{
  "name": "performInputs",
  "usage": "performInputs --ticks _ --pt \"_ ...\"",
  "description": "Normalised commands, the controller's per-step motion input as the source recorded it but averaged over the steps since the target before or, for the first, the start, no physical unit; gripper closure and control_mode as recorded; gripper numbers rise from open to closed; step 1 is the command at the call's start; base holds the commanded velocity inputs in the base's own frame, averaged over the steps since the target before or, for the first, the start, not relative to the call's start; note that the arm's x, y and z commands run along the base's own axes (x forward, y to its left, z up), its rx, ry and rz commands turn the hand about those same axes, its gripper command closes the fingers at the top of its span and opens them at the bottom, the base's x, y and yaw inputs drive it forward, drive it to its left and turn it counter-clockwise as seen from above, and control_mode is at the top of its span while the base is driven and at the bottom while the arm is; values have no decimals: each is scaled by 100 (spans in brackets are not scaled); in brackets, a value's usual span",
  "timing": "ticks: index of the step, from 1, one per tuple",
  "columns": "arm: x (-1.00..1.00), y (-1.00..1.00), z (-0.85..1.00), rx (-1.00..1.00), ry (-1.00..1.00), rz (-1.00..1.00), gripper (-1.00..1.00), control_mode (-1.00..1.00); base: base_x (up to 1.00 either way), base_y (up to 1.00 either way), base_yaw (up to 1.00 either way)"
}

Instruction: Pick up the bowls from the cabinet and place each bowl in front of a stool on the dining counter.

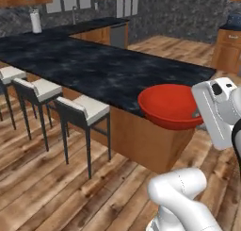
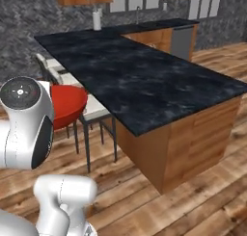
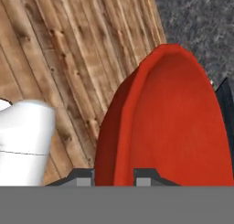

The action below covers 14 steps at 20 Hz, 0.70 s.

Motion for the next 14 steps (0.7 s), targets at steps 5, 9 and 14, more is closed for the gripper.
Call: performInputs --ticks 5,9,14 --pt "0 0 0 0 0 0 100 100 38 100 -55" --pt "0 0 0 0 0 0 100 100 3 100 -58" --pt "0 0 0 0 0 0 100 100 0 100 -60"
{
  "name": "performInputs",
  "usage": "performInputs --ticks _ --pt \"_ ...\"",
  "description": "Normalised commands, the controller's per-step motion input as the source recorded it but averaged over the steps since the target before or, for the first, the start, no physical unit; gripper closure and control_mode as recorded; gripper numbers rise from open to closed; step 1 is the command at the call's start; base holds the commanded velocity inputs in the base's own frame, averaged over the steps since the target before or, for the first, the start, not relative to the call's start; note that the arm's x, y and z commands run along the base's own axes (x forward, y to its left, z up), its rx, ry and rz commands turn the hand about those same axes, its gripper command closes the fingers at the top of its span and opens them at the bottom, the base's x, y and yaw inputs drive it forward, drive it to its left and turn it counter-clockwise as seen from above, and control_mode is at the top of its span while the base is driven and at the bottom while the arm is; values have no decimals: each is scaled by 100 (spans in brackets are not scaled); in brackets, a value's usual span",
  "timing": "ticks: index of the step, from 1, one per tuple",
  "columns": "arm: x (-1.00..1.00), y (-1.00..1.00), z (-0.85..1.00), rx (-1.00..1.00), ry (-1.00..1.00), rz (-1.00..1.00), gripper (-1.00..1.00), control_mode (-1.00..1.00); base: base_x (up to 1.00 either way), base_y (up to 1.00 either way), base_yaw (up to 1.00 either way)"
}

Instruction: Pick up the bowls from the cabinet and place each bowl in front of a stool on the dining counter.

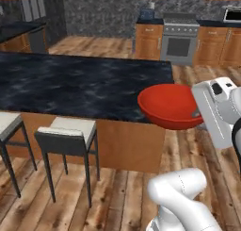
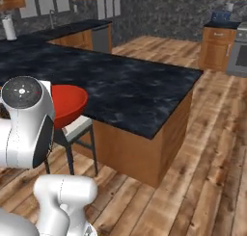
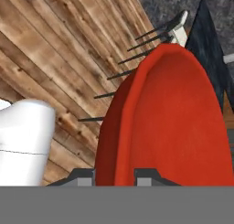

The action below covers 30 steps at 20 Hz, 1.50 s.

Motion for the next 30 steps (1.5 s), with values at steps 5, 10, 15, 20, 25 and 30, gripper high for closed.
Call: performInputs --ticks 5,10,15,20,25,30 --pt "0 0 0 0 0 0 100 100 0 100 -58" --pt "0 0 0 0 0 0 100 100 -1 100 -54" --pt "0 0 0 0 0 0 100 100 0 100 -51" --pt "0 0 0 0 0 0 100 100 0 100 -43" --pt "0 0 0 0 0 0 100 100 16 83 -18" --pt "0 0 0 0 0 0 100 100 46 68 -7"
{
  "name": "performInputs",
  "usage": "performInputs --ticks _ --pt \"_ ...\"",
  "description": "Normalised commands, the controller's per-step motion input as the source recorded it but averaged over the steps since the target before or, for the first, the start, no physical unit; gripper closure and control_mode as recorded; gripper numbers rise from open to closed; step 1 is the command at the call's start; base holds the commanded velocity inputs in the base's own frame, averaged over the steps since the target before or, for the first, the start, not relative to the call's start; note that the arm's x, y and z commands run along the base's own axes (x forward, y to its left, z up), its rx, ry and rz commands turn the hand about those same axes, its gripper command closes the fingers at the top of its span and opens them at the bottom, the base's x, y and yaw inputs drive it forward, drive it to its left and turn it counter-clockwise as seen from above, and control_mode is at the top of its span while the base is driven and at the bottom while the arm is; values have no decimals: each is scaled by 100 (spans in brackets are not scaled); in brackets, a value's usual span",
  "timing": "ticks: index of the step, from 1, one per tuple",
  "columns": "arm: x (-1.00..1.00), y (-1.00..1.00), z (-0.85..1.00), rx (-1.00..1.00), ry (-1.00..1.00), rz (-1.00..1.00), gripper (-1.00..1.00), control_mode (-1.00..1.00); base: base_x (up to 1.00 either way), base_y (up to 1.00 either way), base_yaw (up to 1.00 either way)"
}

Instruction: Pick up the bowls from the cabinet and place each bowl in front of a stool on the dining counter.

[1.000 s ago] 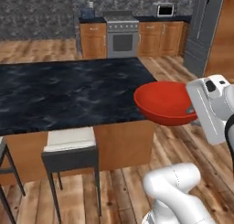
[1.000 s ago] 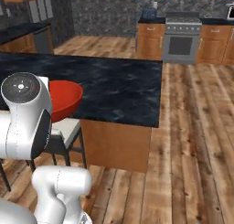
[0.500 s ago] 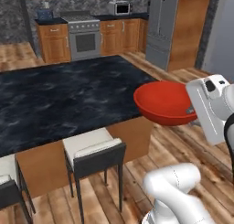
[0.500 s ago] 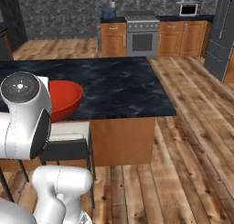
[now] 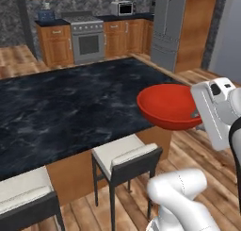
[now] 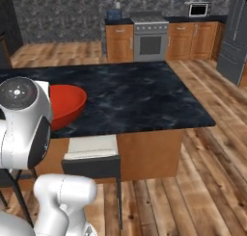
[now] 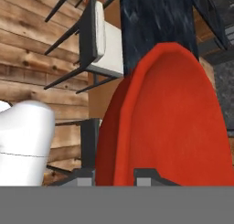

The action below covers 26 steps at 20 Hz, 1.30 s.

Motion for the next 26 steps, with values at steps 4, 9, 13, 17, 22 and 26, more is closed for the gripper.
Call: performInputs --ticks 4,9,13,17,22,26 --pt "0 0 0 0 0 0 100 100 54 33 0" --pt "0 0 0 0 0 0 100 100 54 11 0" --pt "0 0 0 0 0 0 100 100 49 7 0" --pt "12 0 0 0 0 0 100 -100 38 4 0" --pt "57 0 0 0 0 5 100 -100 0 0 0" --pt "77 0 0 0 11 12 100 -100 0 0 0"
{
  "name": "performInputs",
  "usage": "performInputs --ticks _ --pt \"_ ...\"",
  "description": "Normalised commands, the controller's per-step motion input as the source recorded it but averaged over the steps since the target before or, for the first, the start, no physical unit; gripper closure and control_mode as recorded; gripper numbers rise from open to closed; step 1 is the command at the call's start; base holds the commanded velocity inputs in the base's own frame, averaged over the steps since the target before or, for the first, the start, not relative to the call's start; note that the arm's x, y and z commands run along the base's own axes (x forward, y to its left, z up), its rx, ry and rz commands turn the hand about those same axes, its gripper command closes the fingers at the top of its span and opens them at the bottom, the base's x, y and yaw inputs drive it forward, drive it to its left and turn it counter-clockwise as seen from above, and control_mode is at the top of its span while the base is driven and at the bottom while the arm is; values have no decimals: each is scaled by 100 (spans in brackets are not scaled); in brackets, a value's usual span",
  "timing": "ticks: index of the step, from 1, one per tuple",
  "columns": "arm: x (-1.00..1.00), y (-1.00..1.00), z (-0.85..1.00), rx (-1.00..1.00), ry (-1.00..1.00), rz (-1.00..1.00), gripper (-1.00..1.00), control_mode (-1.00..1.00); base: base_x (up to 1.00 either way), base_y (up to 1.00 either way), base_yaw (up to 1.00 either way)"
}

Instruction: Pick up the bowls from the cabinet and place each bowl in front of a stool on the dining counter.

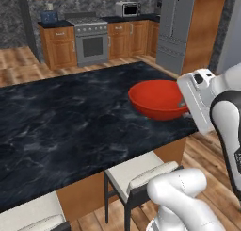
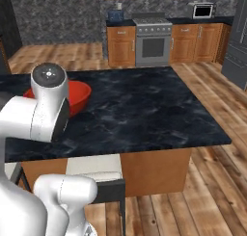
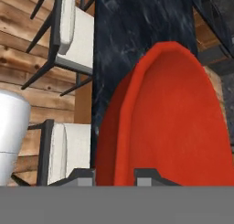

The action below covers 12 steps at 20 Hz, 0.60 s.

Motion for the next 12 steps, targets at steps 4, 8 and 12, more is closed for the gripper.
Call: performInputs --ticks 4,8,12 --pt "80 18 -24 0 23 15 100 -100 0 0 0" --pt "60 27 -30 -4 15 15 100 -100 0 0 0" --pt "67 26 -26 0 2 10 100 -100 0 0 0"
